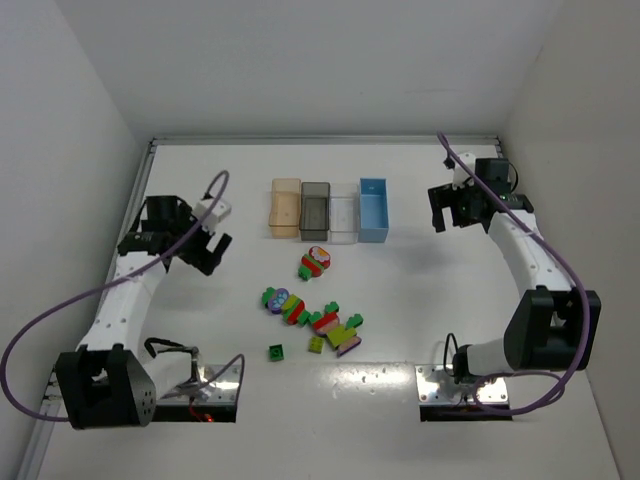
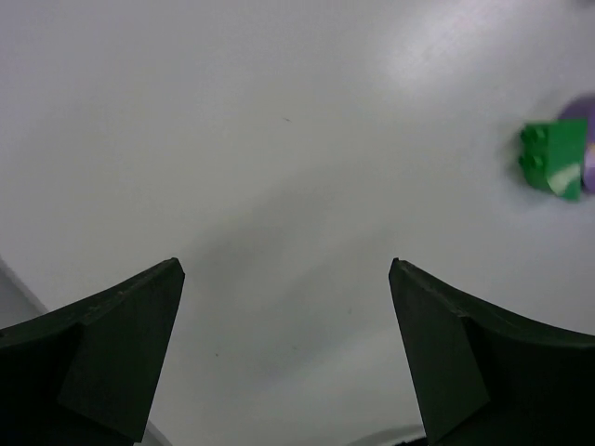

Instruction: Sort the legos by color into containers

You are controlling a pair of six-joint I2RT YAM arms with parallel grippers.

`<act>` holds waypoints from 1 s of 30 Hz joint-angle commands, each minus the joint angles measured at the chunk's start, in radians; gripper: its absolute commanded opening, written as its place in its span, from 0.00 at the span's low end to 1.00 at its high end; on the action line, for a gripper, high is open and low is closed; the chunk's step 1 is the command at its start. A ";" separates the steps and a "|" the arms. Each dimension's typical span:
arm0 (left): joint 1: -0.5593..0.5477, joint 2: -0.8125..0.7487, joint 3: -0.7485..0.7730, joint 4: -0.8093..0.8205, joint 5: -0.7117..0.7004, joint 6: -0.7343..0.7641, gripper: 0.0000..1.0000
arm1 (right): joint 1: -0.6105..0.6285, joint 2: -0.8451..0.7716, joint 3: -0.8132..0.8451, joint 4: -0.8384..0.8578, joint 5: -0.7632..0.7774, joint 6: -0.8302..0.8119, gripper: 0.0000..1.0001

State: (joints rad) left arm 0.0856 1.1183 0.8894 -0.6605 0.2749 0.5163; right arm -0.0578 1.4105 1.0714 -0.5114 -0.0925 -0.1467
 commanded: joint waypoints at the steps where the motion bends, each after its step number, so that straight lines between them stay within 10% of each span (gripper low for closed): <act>1: -0.067 -0.070 -0.064 -0.149 0.021 0.218 1.00 | -0.005 -0.036 -0.014 0.001 -0.033 -0.017 1.00; 14: -0.244 -0.417 -0.224 -0.479 0.216 0.723 1.00 | -0.005 -0.018 0.004 -0.018 -0.053 -0.047 1.00; 21: -0.297 -0.330 -0.185 -0.617 0.306 1.016 1.00 | -0.005 -0.008 -0.005 -0.027 -0.053 -0.065 1.00; 30: -0.501 -0.180 -0.130 -0.486 0.353 0.976 0.90 | 0.004 0.010 -0.005 -0.027 -0.053 -0.074 1.00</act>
State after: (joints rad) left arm -0.3496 0.9131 0.7284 -1.2018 0.5591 1.4754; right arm -0.0566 1.4097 1.0595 -0.5484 -0.1349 -0.2066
